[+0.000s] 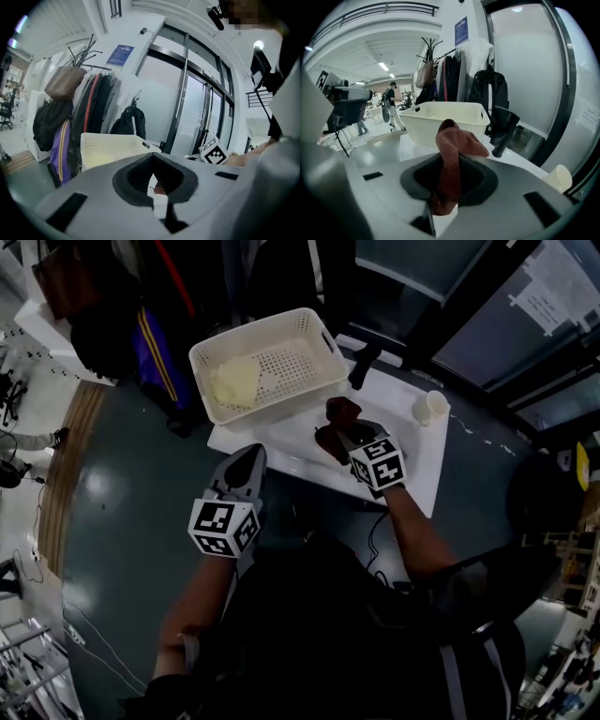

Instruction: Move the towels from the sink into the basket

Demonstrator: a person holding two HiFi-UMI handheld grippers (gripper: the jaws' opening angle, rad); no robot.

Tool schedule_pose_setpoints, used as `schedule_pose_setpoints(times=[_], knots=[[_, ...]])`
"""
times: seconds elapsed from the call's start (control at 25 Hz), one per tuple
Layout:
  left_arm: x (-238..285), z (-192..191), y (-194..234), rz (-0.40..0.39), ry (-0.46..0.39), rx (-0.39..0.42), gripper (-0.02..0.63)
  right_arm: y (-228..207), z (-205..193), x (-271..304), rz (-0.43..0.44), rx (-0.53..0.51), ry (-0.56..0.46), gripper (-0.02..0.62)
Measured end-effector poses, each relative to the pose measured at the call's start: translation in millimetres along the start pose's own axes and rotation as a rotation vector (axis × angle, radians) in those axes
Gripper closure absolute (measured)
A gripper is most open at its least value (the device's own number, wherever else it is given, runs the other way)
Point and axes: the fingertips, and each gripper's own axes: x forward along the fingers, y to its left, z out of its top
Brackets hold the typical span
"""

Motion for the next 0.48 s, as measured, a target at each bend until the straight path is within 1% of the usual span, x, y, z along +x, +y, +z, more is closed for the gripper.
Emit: schedule_pose_setpoints(times=[0.32, 0.48], knots=[[-47, 25, 28, 0.043, -0.066, 0.011, 0.603, 51, 75, -26, 0.035, -0.039, -0.126, 0.503], [-71, 40, 38, 0.048, -0.107, 0.021, 0.603, 74, 112, -36, 0.054, -0.060, -0.189, 0.503]])
